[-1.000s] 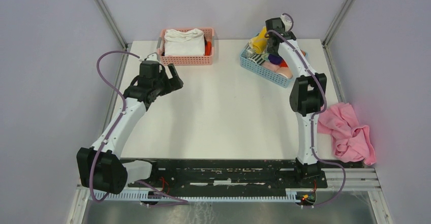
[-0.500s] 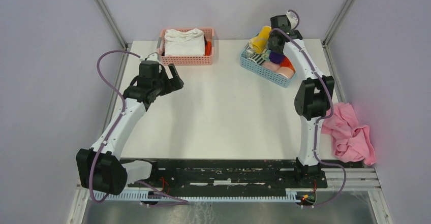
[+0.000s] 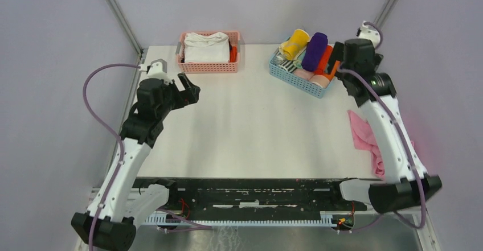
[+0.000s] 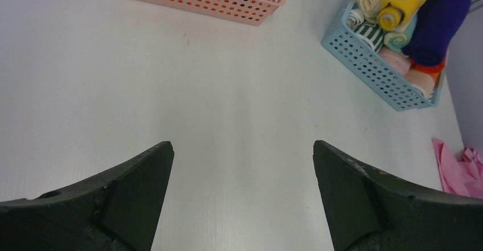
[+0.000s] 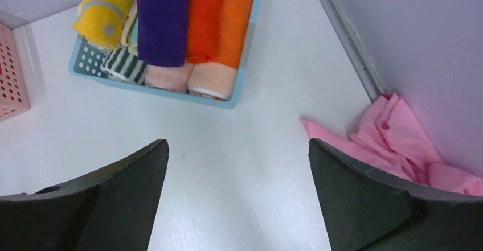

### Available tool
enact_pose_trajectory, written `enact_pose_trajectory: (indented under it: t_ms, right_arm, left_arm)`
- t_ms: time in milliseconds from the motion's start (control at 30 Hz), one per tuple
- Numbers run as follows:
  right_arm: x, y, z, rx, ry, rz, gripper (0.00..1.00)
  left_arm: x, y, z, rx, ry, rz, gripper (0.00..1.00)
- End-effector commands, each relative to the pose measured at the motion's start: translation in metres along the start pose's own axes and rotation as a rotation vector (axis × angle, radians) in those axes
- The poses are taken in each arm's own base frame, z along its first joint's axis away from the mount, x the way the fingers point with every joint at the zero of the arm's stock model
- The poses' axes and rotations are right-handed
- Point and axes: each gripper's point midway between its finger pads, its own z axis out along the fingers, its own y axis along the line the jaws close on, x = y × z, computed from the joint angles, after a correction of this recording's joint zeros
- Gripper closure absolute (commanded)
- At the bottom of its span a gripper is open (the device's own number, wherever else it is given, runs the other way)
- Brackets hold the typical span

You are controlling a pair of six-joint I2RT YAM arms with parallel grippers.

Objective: Roll the towels
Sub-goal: Reset both arms

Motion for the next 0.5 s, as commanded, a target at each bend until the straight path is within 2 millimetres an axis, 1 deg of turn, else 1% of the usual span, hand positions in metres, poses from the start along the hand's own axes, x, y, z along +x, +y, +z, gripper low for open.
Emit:
enact_pose_trajectory:
  t_ms: [0,33,67,133,233,300,367,400,467]
  right_arm:
    - [0.023,-0.041,-0.051,-0.005,-0.042,-0.031,0.0]
    - [0.022,-0.05,-0.066,-0.011,-0.075,-0.016,0.0]
    - [0.031,-0.058,-0.073,-0.011,-0.081,-0.015,0.0]
    - [0.038,-0.071,-0.094,-0.031,-0.131,0.006,0.0]
    - [0.053,-0.087,-0.112,-0.046,-0.18,0.031,0.0]
    - [0.066,-0.094,-0.116,-0.051,-0.197,0.044,0.0]
    - [0.081,-0.099,-0.115,-0.053,-0.194,0.05,0.0]
    - [0.089,-0.1,-0.114,-0.052,-0.189,0.052,0.0]
    - [0.1,-0.104,-0.112,-0.046,-0.181,0.058,0.0]
  left_arm:
    - [-0.034,0.001,-0.044,0.018,-0.225,0.043,0.01]
    - [-0.037,0.004,-0.054,0.01,-0.26,0.037,0.01]
    - [-0.038,0.009,-0.062,-0.01,-0.288,0.028,0.01]
    - [-0.039,0.02,-0.08,-0.049,-0.34,0.006,0.01]
    - [-0.036,0.035,-0.099,-0.092,-0.407,-0.017,0.01]
    - [-0.033,0.041,-0.11,-0.102,-0.446,-0.026,0.01]
    - [-0.03,0.047,-0.117,-0.109,-0.48,-0.029,0.01]
    - [-0.026,0.05,-0.117,-0.115,-0.488,-0.03,0.01]
    - [-0.024,0.053,-0.12,-0.112,-0.512,-0.042,0.01]
